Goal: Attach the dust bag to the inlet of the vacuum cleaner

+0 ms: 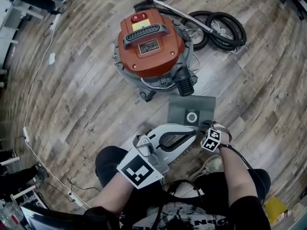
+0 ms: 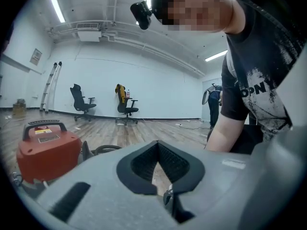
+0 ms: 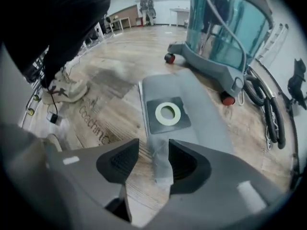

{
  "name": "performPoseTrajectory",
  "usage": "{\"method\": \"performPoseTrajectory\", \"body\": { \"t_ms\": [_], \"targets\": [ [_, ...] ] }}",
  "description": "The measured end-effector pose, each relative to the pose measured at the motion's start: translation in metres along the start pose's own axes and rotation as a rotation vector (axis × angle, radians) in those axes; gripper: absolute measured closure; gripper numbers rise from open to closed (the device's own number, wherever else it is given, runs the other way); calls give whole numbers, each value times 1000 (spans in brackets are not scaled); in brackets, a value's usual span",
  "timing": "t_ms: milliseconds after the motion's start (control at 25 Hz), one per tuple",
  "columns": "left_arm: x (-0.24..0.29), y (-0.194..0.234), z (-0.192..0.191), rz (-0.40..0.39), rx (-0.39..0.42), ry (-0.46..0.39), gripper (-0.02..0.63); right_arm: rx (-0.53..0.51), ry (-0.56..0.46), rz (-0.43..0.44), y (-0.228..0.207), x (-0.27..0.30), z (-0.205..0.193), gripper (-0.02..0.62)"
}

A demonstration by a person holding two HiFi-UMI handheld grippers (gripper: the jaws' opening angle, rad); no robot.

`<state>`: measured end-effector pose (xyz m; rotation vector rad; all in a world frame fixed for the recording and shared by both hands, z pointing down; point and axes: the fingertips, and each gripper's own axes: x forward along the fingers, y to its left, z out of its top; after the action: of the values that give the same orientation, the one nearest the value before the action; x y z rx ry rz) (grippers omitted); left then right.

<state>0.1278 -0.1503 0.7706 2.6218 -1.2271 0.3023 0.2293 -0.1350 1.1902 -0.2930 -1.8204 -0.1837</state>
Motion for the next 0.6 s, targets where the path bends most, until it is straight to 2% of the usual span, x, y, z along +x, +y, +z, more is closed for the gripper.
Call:
{"method": "performPoseTrajectory", "body": {
  "t_ms": [200,240,400,600],
  "targets": [
    [3,5,-15,6,0,34,606,-31,129,-32,-9,31,-22,407],
    [5,6,-17,5,-3,37,606,-38,143,-41,-9,34,-24,418],
    [6,13,-23,18,-3,54,606,-62,178,-89,-11,40,-29,539],
    [7,19,-29,33,0,85,606,-110,163,-52,-13,20,-18,566]
  ]
}}
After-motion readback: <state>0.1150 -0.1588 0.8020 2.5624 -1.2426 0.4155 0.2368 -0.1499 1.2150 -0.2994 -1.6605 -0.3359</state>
